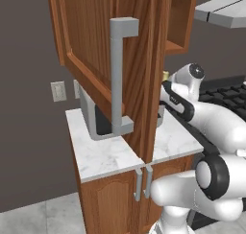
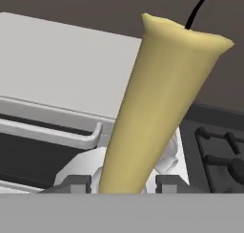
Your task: Pick the candle and candle from the dining table and place them in the open cabinet. Close the cabinet after placing the objects.
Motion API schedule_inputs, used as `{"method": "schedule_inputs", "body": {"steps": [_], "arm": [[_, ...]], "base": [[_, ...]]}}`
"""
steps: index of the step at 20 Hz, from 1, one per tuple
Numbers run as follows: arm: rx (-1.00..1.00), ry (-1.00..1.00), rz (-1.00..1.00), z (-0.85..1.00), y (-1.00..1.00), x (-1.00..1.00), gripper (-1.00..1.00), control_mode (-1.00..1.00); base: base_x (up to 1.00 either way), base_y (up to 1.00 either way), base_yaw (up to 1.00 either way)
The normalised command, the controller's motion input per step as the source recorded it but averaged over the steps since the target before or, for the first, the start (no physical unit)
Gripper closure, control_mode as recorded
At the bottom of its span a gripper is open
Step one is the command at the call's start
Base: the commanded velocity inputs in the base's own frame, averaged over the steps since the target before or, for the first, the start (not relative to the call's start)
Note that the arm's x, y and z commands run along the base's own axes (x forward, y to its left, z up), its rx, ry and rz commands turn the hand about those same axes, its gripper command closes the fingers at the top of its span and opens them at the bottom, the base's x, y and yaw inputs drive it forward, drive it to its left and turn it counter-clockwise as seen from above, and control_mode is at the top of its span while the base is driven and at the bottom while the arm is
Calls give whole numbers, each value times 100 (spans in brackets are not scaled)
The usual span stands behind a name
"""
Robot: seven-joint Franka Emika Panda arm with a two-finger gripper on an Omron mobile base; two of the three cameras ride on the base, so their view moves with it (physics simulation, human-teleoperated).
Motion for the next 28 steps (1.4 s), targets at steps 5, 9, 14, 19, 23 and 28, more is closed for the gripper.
{"method": "schedule_inputs", "body": {"steps": [5, 9, 14, 19, 23, 28], "arm": [[-6, -6, 4, 90, 0, -8, 100, -100], [-4, -6, 5, 60, 0, -6, 100, -100], [-3, -8, 6, 52, 0, -8, 100, -100], [-5, -11, 6, 54, 0, -16, 100, -100], [-5, -10, 6, 40, 0, -1, 100, -100], [-1, -5, 3, 17, 0, 0, 100, -100]], "base": [[0, 0, 0], [0, 0, 0], [0, 0, 0], [0, 0, 0], [0, 0, 0], [0, 0, 0]]}}
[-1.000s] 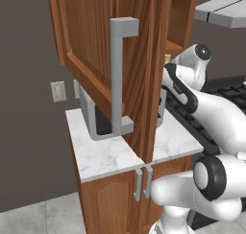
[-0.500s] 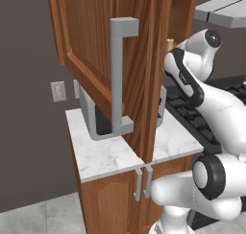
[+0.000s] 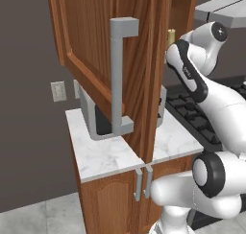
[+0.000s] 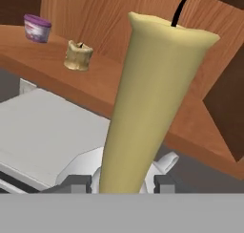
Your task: Pick the candle and candle from the dining table and place them in the open cabinet. Close the cabinet after placing the objects.
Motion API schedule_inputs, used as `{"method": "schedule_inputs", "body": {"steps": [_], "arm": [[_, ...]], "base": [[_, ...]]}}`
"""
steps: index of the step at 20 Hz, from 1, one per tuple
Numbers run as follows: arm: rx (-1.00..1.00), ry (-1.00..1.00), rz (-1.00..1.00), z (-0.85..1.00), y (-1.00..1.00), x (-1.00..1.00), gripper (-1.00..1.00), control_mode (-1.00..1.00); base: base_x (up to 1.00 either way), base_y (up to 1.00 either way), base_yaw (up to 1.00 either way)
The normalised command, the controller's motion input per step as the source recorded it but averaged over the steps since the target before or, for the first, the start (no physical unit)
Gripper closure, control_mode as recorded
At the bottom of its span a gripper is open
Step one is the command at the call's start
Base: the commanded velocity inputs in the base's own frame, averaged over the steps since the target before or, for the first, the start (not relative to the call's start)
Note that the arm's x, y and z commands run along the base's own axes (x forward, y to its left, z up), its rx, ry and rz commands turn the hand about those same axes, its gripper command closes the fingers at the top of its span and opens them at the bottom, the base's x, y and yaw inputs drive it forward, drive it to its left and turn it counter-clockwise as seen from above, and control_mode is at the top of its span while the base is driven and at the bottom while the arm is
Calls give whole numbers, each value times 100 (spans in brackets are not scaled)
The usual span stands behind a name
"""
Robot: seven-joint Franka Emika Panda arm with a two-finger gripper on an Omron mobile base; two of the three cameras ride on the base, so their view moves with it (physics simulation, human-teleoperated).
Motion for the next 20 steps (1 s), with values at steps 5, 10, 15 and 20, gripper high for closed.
{"method": "schedule_inputs", "body": {"steps": [5, 10, 15, 20], "arm": [[0, 0, 0, 1, 0, 9, 100, -100], [0, 0, 0, 3, 5, 21, 100, -100], [2, 0, 0, 9, 7, 30, 100, -100], [2, 0, 0, 12, 3, 24, 100, -100]], "base": [[0, 0, 0], [0, 0, 0], [0, 0, 0], [0, 0, 0]]}}
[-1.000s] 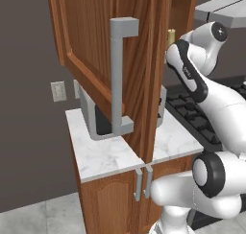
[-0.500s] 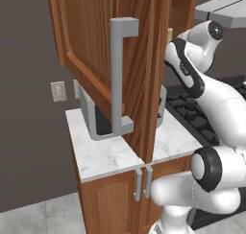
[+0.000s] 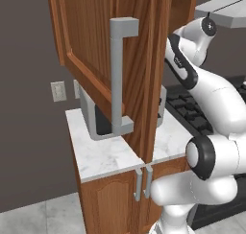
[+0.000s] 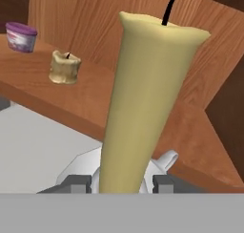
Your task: Pick the candle and candle from the dining table and place them in the open cabinet. Close the cabinet after placing the objects.
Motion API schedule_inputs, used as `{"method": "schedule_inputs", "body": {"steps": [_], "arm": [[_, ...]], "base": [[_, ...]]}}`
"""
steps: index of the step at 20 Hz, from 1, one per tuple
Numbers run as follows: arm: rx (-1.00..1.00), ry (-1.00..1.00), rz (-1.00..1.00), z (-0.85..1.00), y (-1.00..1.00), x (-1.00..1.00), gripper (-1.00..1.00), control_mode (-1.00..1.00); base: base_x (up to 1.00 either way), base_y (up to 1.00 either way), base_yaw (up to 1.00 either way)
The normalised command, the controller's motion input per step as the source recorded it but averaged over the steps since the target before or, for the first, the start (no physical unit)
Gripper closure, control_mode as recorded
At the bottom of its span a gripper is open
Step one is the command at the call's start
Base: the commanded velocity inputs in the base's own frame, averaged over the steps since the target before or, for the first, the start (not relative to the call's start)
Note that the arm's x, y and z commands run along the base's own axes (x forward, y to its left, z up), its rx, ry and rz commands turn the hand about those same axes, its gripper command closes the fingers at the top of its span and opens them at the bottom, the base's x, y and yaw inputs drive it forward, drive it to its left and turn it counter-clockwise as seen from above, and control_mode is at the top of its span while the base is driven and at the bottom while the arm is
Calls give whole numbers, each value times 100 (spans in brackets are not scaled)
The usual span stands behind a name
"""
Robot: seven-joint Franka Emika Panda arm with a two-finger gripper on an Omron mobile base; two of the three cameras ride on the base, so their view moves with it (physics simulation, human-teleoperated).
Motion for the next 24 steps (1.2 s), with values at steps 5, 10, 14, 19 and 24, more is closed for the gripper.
{"method": "schedule_inputs", "body": {"steps": [5, 10, 14, 19, 24], "arm": [[3, 0, 0, 6, 1, 27, 100, -100], [4, 0, 0, 0, 4, 39, 100, -100], [3, 0, 0, 0, 4, 43, 100, -100], [3, 0, 0, 0, 5, 47, 100, -100], [2, 0, 0, 0, 4, 43, 100, -100]], "base": [[0, 0, 0], [0, 0, 0], [0, 0, 0], [0, 0, 0], [0, 0, 0]]}}
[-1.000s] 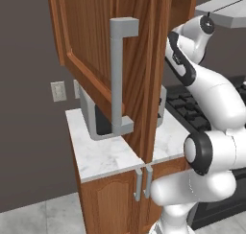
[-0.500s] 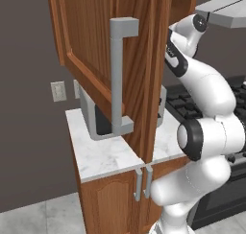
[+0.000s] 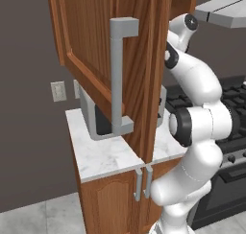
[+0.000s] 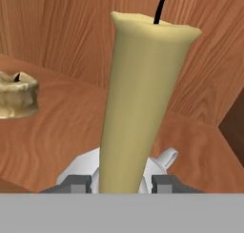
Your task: Pick the candle and candle from the dining table and place them in the open cabinet. Close the cabinet after placing the objects.
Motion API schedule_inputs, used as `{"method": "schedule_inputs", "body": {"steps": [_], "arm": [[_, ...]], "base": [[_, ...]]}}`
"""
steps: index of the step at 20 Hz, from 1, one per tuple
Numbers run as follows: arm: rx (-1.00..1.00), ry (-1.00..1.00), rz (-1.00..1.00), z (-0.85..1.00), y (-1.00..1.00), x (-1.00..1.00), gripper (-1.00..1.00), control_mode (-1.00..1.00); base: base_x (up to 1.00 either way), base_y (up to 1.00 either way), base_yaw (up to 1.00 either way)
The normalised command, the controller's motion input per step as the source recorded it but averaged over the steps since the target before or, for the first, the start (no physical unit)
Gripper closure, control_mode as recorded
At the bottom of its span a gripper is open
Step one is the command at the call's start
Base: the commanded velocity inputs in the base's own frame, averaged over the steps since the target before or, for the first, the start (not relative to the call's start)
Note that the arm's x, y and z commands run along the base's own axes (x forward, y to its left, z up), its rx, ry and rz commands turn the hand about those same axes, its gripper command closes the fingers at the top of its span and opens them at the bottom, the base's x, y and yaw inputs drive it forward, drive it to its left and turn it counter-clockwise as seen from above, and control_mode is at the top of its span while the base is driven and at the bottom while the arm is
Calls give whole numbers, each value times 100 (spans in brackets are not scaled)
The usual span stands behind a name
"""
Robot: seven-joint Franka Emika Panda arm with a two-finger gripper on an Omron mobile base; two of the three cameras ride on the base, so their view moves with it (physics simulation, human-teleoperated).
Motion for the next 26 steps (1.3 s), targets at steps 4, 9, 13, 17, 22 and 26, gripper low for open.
{"method": "schedule_inputs", "body": {"steps": [4, 9, 13, 17, 22, 26], "arm": [[2, 0, 0, 0, 4, 38, 100, -100], [3, 0, 0, -2, 5, 35, 100, -100], [3, 0, 0, -7, 3, 33, 100, -100], [1, 1, 0, -16, 2, 30, 100, -100], [1, 1, 0, -21, 1, 30, 100, -100], [1, 0, 0, -12, 0, 29, 100, -100]], "base": [[0, 0, 0], [0, 0, 0], [0, 0, 0], [0, 0, 0], [0, 0, 0], [0, 0, 0]]}}
